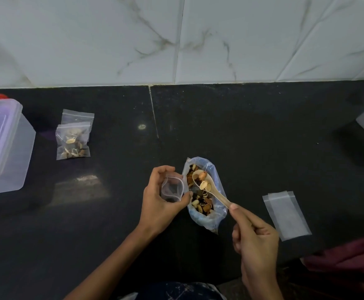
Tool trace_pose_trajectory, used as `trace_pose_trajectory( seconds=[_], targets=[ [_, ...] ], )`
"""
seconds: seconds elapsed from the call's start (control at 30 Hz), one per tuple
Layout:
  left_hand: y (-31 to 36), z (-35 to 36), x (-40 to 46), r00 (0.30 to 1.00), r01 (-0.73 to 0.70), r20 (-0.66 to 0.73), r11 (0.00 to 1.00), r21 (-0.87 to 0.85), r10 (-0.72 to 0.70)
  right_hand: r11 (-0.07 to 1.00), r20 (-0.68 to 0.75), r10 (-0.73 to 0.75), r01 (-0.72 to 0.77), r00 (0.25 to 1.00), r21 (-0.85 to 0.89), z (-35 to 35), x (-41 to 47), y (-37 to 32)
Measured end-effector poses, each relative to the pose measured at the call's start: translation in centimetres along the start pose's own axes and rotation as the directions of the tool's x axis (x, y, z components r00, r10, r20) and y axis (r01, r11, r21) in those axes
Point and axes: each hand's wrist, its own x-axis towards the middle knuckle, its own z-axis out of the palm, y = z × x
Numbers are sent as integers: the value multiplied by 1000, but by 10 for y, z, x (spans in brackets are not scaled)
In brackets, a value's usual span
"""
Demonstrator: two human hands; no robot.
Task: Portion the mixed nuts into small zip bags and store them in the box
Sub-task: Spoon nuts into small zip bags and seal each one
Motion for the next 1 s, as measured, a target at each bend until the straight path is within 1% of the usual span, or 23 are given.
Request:
trace_pose_trajectory(
  seconds=[0.13,0.23,0.27,0.3,0.33,0.4,0.47,0.5,0.57,0.63,0.67,0.7,0.77,0.8,0.87,0.9,0.93,1.0],
  targets=[
    [4,2,1,1000,-15,5,1000,-23,15,982,123,-180,185,976,-33,10,-16,-12],
    [6,4,0,1000,-23,15,998,-62,24,922,168,-345,367,924,-121,17,-18,-2],
    [5,4,0,1000,-23,14,997,-71,24,878,191,-420,451,887,-163,18,-18,3],
    [4,4,0,1000,-25,11,997,-79,26,810,222,-506,547,834,-210,19,-16,7],
    [3,5,1,1000,-27,7,996,-82,27,728,260,-582,637,770,-253,20,-14,11],
    [2,5,1,1000,-25,7,996,-84,26,562,352,-671,758,652,-331,20,-12,17],
    [1,6,1,1000,-20,5,996,-88,21,408,413,-721,823,556,-395,20,-10,21],
    [1,6,1,1000,-19,3,996,-89,20,348,431,-739,841,518,-415,19,-8,22],
    [0,6,1,1000,-23,-1,996,-88,23,292,450,-752,855,482,-428,18,-6,26],
    [0,6,1,1000,-27,-2,996,-89,27,298,449,-753,857,482,-419,17,-6,28],
    [0,6,1,1000,-30,-2,996,-83,30,330,433,-754,855,494,-401,16,-7,28],
    [0,6,1,1000,-30,-4,997,-73,30,385,404,-752,845,520,-371,16,-7,26],
    [-1,4,1,1000,-15,-3,999,-49,15,499,324,-735,799,595,-335,13,-6,19],
    [-1,3,0,1000,-12,5,999,-35,12,538,284,-717,765,636,-355,11,-3,15],
    [-3,0,0,999,-15,44,1000,5,15,575,221,-659,672,719,-467,3,6,10],
    [-5,-1,-1,998,-13,67,1000,22,11,571,207,-625,621,753,-537,-1,12,10],
    [-6,-1,-2,996,-4,89,999,32,1,543,209,-599,584,773,-603,-3,17,10],
    [-9,-2,-4,992,28,122,999,40,-33,446,256,-579,564,774,-695,-5,22,14]
  ],
)
